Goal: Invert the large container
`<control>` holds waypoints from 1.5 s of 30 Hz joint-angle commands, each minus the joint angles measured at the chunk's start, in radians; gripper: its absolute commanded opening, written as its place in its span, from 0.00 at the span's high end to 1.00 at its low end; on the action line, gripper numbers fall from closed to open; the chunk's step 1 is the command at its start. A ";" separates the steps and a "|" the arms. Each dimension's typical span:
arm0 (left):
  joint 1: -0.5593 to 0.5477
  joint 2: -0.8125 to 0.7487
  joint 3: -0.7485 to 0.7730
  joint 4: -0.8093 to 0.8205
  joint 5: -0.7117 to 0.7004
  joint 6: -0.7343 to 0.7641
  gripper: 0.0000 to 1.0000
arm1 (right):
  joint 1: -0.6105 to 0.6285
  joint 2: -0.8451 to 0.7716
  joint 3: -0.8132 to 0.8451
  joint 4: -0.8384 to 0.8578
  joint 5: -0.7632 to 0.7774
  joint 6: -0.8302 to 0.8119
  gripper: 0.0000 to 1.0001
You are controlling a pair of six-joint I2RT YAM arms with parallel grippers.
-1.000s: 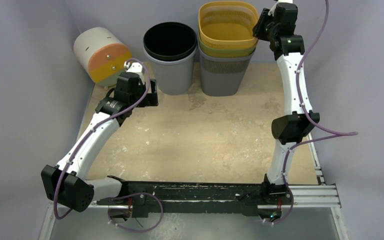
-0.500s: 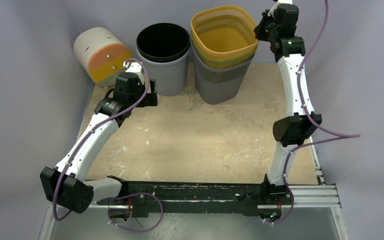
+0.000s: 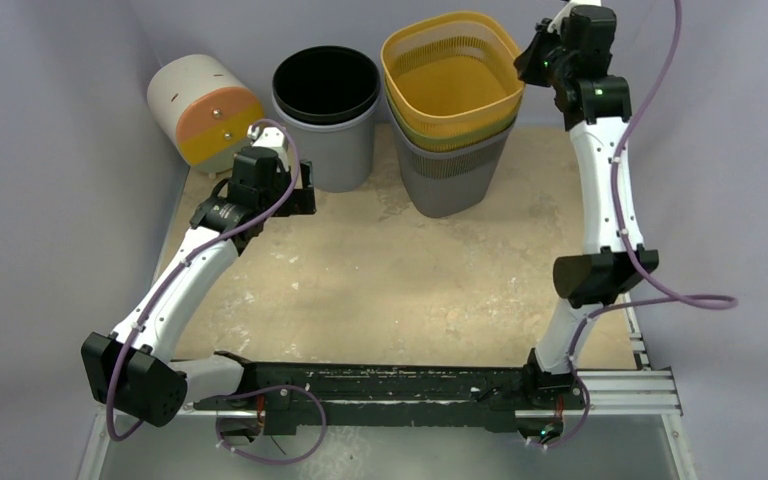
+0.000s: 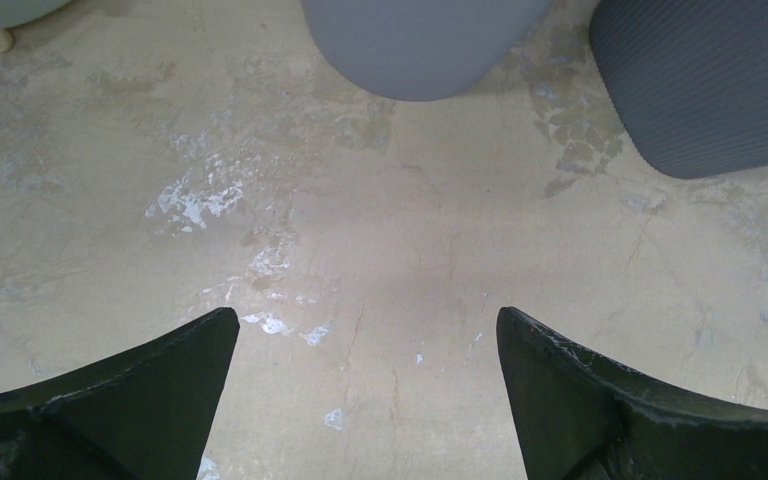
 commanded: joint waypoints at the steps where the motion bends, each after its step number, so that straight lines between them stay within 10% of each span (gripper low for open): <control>1: -0.004 -0.005 0.001 0.034 0.007 -0.007 0.03 | 0.003 -0.258 -0.026 0.329 -0.093 0.087 1.00; 27: -0.004 -0.025 0.082 -0.061 -0.074 0.017 0.03 | 0.001 -0.491 -0.036 0.666 -0.245 0.276 1.00; 45: -0.002 -0.002 0.631 -0.356 -0.501 -0.018 0.00 | 0.000 -0.837 -0.402 0.468 -0.438 0.272 1.00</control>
